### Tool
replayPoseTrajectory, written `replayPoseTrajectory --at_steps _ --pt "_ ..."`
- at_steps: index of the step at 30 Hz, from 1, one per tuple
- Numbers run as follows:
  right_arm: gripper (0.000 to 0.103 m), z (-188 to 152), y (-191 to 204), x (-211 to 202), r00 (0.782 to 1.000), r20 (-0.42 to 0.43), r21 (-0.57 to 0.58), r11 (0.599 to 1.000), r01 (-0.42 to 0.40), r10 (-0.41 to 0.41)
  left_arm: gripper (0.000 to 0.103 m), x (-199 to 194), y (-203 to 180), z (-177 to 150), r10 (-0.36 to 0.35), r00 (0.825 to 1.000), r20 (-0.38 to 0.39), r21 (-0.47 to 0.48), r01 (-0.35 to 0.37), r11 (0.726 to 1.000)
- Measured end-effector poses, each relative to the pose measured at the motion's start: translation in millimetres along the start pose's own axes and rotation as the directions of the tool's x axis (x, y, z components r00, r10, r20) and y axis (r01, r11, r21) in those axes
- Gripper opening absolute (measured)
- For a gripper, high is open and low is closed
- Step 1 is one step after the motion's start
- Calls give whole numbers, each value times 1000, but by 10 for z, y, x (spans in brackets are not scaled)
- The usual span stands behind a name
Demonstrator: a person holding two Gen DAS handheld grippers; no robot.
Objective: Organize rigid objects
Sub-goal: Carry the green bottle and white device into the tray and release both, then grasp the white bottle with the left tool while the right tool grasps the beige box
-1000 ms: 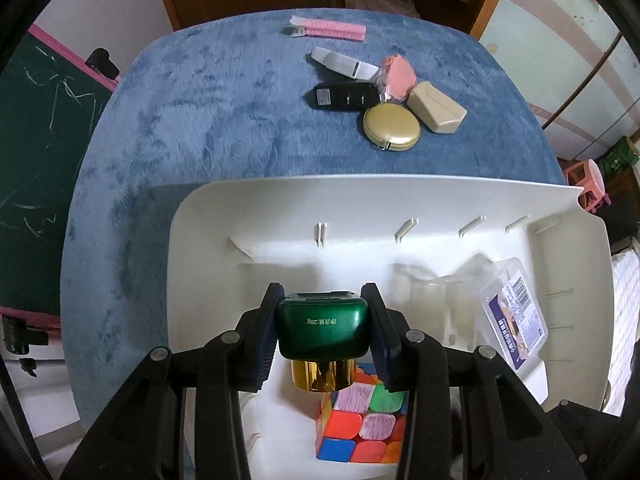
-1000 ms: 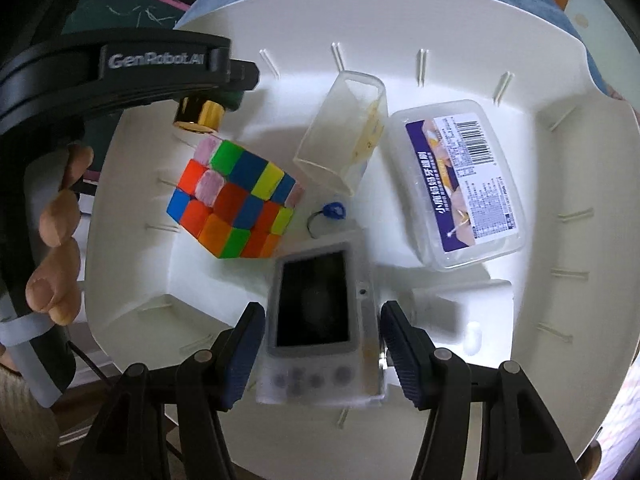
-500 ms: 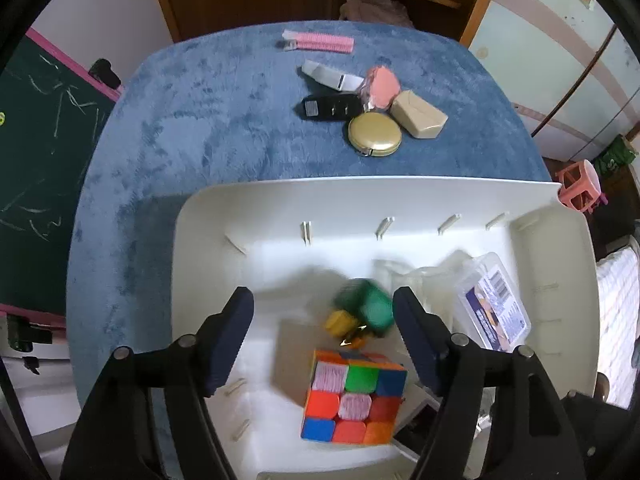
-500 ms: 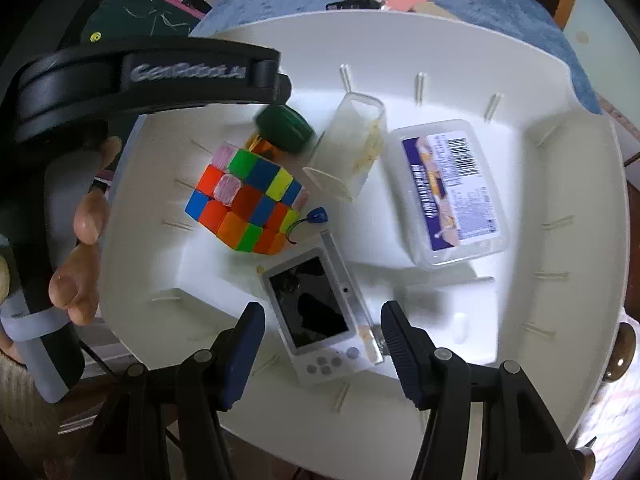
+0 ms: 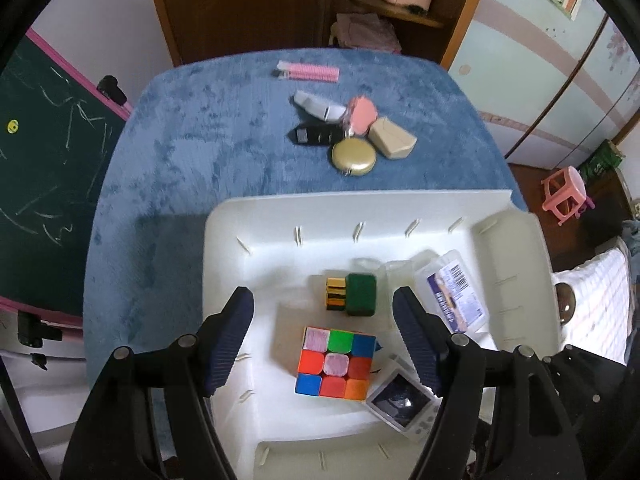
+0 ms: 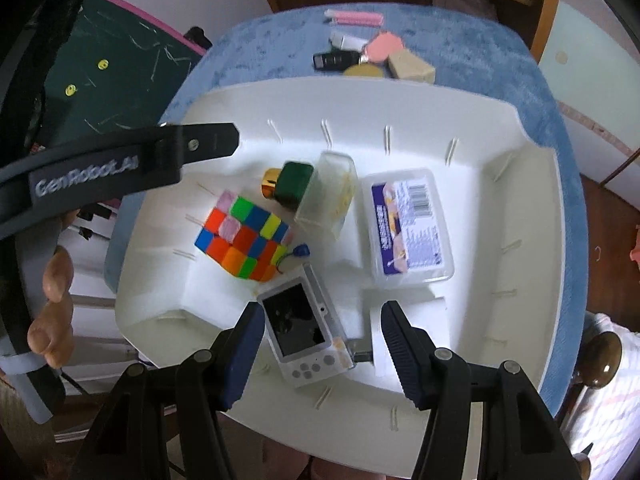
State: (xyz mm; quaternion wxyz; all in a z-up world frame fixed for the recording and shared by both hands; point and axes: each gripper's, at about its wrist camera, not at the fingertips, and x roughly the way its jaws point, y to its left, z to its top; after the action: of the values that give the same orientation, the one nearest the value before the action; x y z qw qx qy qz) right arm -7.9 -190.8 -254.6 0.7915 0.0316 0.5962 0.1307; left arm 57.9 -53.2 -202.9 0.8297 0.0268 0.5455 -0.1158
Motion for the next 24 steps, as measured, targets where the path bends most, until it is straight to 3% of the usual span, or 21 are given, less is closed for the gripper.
replayPoseTrajectory --at_steps 15,24 --pt "61 229 -256 -466 995 102 92 995 -29 19 78 -557 98 389 -31 994 107 -25 34 999" --pt "67 615 -483 -764 988 154 191 980 -62 33 78 -732 127 850 -14 991 135 -14 16 1000"
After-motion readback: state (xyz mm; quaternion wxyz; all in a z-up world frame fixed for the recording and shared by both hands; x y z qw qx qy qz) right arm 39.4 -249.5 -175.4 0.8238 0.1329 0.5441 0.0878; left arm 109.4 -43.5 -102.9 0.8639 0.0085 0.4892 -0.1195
